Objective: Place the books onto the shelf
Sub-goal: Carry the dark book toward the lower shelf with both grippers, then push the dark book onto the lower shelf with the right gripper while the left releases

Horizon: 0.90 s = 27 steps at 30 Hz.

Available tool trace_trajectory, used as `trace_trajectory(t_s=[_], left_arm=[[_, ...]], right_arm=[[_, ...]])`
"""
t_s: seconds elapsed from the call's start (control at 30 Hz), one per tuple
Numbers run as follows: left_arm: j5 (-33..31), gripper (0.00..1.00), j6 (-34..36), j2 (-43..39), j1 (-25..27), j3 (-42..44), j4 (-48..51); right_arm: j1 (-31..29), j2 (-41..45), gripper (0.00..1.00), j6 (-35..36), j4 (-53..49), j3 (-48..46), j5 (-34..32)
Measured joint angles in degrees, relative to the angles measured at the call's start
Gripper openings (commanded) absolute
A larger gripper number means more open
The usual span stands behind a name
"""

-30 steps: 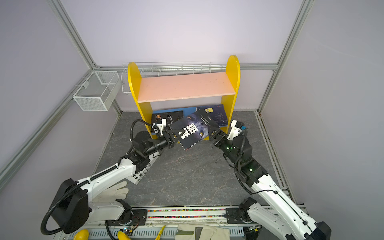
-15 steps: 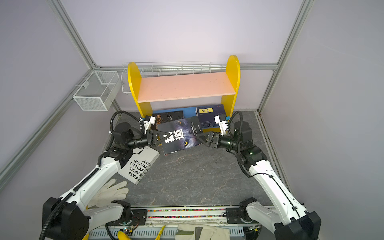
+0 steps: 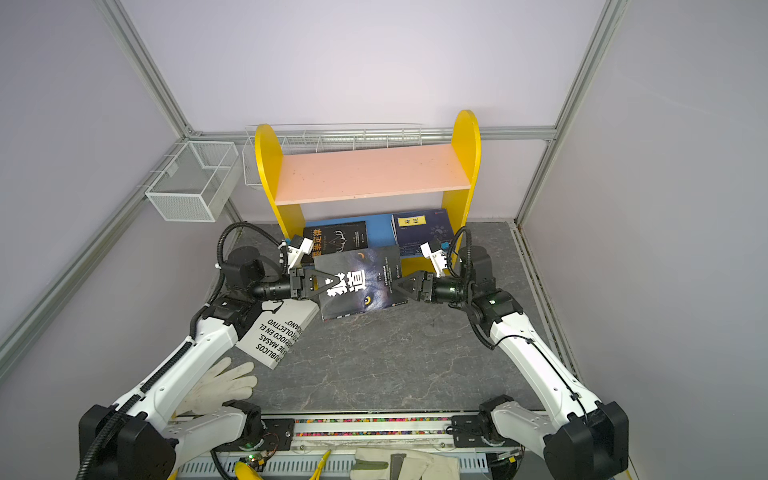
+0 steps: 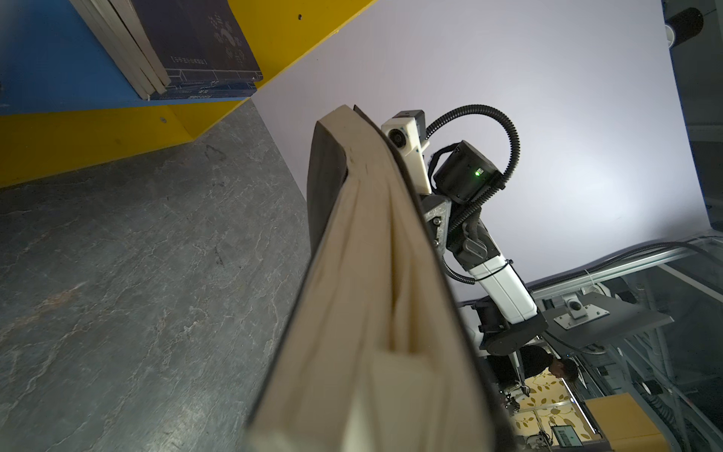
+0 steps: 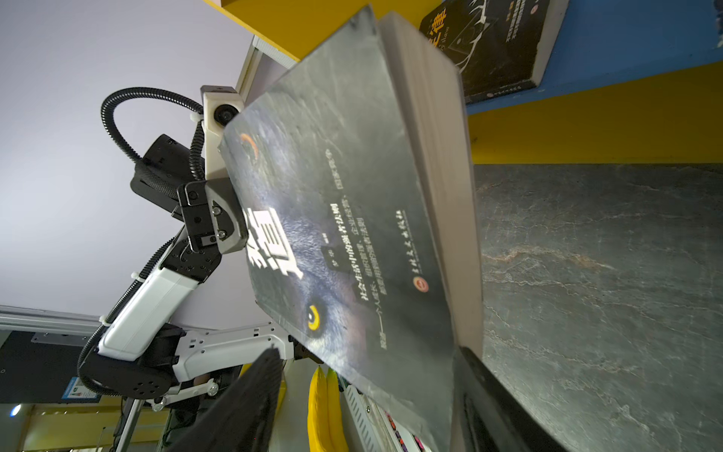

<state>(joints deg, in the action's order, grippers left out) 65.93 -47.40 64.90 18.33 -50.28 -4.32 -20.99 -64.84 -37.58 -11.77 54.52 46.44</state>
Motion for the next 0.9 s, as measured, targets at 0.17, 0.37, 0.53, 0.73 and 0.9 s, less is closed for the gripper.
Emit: trace_trajectory(t_s=[0.17,0.37,0.53,0.73,0.9], left_arm=[[0.35,0.00,0.61,-0.76,0.04,-0.02,0.74],[1.46,0.00,1.68,-1.01,0.26,-0.74,2.47],[1.62,0.00,2.05,-0.83,0.26,-0.74,2.75],[2.16,0.00,2.19,-0.44,0.26,-0.74,1.25],[3.08,0.00,2.25,1.16,0.26,-0.96,-1.38]], right_arm=[[-0.22,0.15,0.82,3.91,-4.28,0.79,-2.08],[-0.44,0.07,0.78,7.76,-9.27,1.01,-5.35],[-0.48,0.11,0.64,6.29,-3.93,-1.07,-1.01],[-0.48,0.39,0.48,0.79,6.54,-4.87,6.40],[-0.48,0.79,0.40,-3.93,13.53,-7.15,9.88]])
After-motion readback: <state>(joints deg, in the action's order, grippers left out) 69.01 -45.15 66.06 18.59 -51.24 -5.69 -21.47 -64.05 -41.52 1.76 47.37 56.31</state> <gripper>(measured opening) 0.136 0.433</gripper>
